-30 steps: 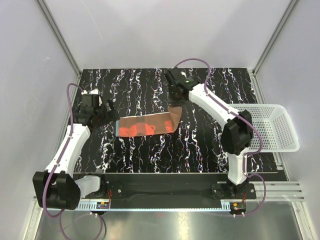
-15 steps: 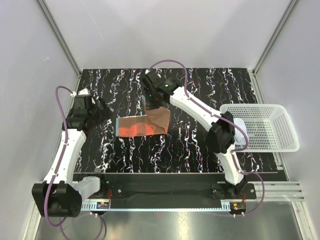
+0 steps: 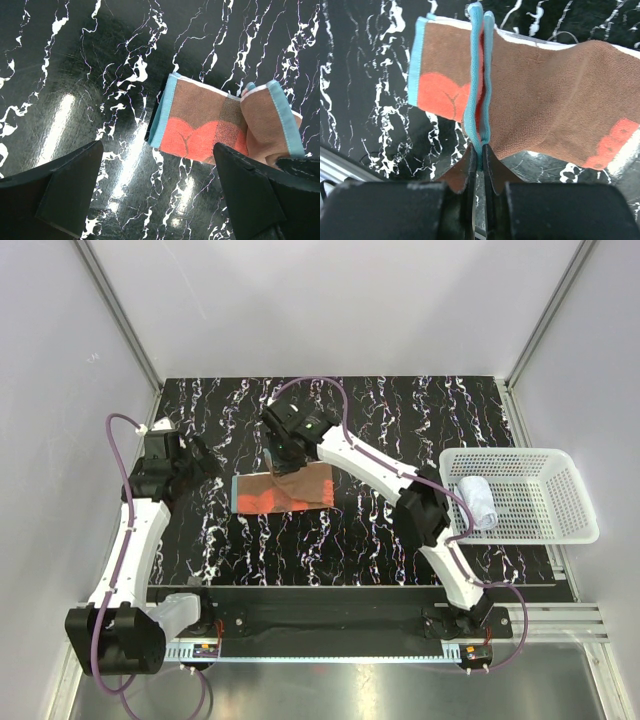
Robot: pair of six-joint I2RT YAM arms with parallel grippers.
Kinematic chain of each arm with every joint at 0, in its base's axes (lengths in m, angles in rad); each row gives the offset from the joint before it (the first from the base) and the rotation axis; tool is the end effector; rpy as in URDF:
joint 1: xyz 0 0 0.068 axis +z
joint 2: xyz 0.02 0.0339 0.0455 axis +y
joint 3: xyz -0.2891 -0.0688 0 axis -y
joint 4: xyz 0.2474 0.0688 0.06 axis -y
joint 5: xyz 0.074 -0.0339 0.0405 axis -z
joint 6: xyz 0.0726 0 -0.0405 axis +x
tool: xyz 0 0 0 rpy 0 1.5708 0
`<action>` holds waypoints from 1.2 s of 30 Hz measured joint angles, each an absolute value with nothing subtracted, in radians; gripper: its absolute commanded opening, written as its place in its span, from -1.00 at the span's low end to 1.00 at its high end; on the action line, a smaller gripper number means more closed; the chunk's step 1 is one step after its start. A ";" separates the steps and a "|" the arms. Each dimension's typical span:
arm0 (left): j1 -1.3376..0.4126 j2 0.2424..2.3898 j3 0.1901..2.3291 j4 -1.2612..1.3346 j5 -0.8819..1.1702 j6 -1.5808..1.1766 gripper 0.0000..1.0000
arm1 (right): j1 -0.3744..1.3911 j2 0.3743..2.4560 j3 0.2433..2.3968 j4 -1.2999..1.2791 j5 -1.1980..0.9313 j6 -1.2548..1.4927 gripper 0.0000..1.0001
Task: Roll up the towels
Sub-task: Fold the towel
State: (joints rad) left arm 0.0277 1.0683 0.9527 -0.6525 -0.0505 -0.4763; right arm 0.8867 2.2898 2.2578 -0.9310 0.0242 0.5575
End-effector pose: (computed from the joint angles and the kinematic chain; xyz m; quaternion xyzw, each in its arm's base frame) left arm 0.2386 0.0103 0.2961 -0.2390 0.8887 -0.0642 0.3859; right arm 0.3447 0.4199 0.2628 -0.1528 0.9418 0.1891 0.2322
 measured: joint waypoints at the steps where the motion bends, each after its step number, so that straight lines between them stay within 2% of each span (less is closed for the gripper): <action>1: 0.028 1.068 0.953 -0.653 -0.051 -0.476 0.98 | 0.890 2.290 2.258 -0.928 0.023 0.558 -0.90; 8: 0.033 1.068 0.953 -0.653 -0.051 -0.476 0.98 | 0.926 2.293 2.270 -0.893 0.014 0.558 -0.80; 13: 0.034 1.069 0.953 -0.653 -0.051 -0.476 0.98 | 0.958 2.335 2.298 -0.859 0.013 0.560 -0.50; 15: 0.034 1.068 0.953 -0.653 -0.051 -0.476 0.98 | 0.968 2.359 2.299 -0.839 0.010 0.566 -0.28; 16: 0.034 1.069 0.953 -0.653 -0.051 -0.476 0.98 | 0.973 2.374 2.299 -0.830 0.005 0.570 0.05; 18: 0.034 1.068 0.953 -0.653 -0.052 -0.476 0.98 | 0.981 2.405 2.299 -0.809 -0.007 0.584 0.28; 19: 0.034 1.068 0.953 -0.653 -0.053 -0.476 0.98 | 0.985 2.421 2.299 -0.799 -0.014 0.585 0.70; 21: 0.034 1.068 0.953 -0.653 -0.054 -0.476 0.98 | 0.992 2.449 2.299 -0.782 -0.020 0.596 0.80; 22: 0.034 1.068 0.953 -0.653 -0.054 -0.476 0.98 | 0.995 2.458 2.297 -0.773 -0.021 0.597 0.94; 23: 0.034 1.069 0.953 -0.653 -0.054 -0.476 0.98 | 0.998 2.463 2.286 -0.763 -0.021 0.602 0.99; 32: 0.034 1.069 0.953 -0.654 -0.056 -0.476 0.98 | 1.001 2.393 2.186 -0.705 0.044 0.605 1.00; 36: 0.034 1.080 0.952 -0.651 -0.052 -0.475 0.94 | 0.999 2.227 2.072 -0.685 0.119 0.603 0.99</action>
